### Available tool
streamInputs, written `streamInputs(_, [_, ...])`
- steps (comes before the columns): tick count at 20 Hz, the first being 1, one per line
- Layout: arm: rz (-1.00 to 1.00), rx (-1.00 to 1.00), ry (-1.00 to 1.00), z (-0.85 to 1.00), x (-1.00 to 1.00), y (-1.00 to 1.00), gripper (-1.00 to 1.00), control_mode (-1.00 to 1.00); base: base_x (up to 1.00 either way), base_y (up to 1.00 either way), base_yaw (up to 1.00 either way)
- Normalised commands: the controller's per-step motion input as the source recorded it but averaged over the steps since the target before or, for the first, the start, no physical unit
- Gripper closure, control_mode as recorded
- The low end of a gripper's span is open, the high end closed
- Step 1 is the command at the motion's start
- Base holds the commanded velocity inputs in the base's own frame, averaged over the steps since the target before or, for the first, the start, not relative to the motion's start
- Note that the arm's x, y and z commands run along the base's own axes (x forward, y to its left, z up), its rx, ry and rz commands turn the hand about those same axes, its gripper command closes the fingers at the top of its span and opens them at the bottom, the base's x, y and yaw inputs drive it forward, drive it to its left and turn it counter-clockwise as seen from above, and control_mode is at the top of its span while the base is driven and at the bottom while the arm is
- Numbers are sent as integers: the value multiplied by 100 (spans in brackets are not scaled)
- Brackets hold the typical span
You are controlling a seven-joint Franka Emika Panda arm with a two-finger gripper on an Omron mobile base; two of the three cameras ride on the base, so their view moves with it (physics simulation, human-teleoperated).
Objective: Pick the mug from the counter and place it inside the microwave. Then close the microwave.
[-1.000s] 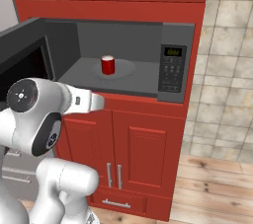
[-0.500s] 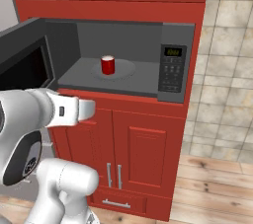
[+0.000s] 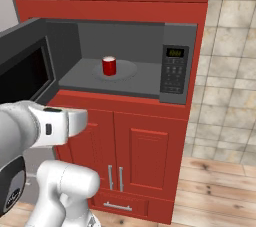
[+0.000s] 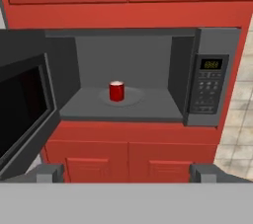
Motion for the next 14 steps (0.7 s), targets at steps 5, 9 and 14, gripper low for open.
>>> streamInputs(5, [0,2,-18,0,-61,0,-100,-100,0,0,0])
streamInputs(9, [0,0,-14,0,-30,0,-100,-100,0,0,0])
streamInputs(14, [-6,0,-4,0,-40,9,-100,-100,0,0,0])
